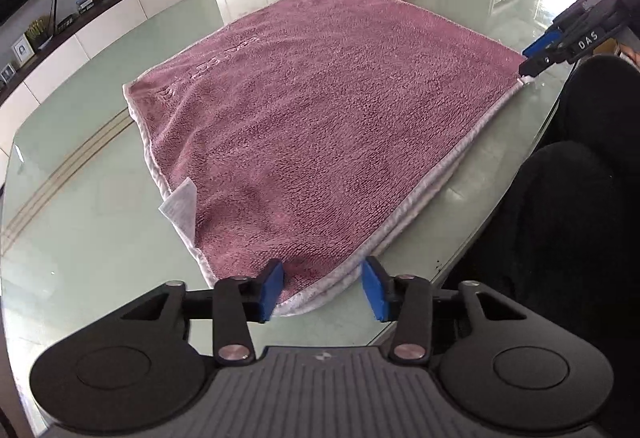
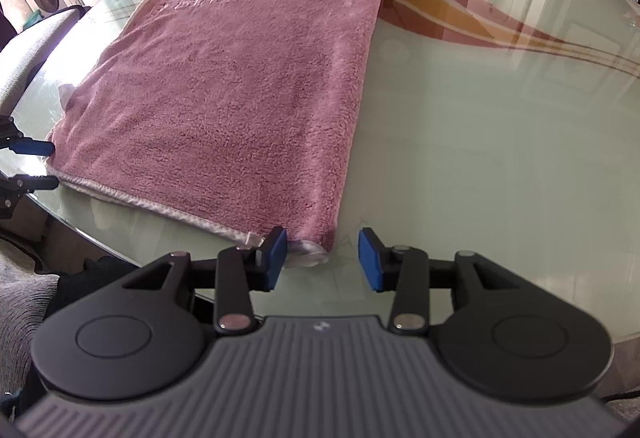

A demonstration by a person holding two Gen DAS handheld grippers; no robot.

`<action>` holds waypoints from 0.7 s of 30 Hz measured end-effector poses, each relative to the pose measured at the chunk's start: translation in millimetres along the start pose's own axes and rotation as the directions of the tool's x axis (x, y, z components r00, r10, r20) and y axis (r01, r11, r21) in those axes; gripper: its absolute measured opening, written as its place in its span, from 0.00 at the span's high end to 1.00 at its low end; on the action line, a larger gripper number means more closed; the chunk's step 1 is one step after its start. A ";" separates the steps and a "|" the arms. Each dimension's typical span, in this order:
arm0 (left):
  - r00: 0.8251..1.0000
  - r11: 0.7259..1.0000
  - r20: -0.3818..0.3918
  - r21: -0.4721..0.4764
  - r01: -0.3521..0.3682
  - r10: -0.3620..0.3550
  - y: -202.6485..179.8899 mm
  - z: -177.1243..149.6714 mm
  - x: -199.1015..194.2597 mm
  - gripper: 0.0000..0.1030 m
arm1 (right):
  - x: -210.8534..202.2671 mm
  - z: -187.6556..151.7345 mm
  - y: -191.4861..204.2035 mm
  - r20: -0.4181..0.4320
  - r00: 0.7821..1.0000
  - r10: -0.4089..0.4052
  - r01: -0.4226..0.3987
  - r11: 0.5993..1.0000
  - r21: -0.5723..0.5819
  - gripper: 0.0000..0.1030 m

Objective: Fold towel
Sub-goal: 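Grasp the folded towel's edge with the right gripper while the left gripper grasps another corner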

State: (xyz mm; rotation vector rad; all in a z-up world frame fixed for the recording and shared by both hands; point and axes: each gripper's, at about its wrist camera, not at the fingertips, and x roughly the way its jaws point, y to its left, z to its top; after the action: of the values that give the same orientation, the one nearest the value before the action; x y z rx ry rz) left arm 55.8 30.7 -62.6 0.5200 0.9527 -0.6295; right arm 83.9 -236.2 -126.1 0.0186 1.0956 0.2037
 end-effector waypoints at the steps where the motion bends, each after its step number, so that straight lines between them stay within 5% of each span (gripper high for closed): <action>1: 1.000 1.000 -0.005 0.005 -0.004 0.004 -0.8 0.1 -0.2 0.66 | 0.1 -0.1 0.5 0.000 1.000 -0.001 0.001 1.000 -0.002 0.62; 8: 0.998 0.998 -0.034 0.047 -0.046 0.048 -7.4 3.1 -0.3 0.81 | 0.8 0.0 3.8 -0.004 1.000 -0.004 0.004 1.000 -0.012 0.62; 15: 0.996 0.993 -0.044 0.088 -0.078 0.082 -13.5 5.4 0.4 0.84 | 1.5 0.7 5.8 -0.004 1.000 -0.002 0.002 1.000 -0.020 0.63; 21: 0.995 0.993 -0.043 0.090 -0.081 0.085 -13.7 4.7 -0.9 0.85 | 1.6 0.1 4.9 0.008 0.999 0.042 -0.042 0.999 -0.018 0.82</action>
State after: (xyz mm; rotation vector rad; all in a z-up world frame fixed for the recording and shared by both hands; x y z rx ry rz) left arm 48.7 18.1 -61.4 0.6518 0.9451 -0.5888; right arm 83.9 -231.2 -126.8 0.0264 1.0852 0.2512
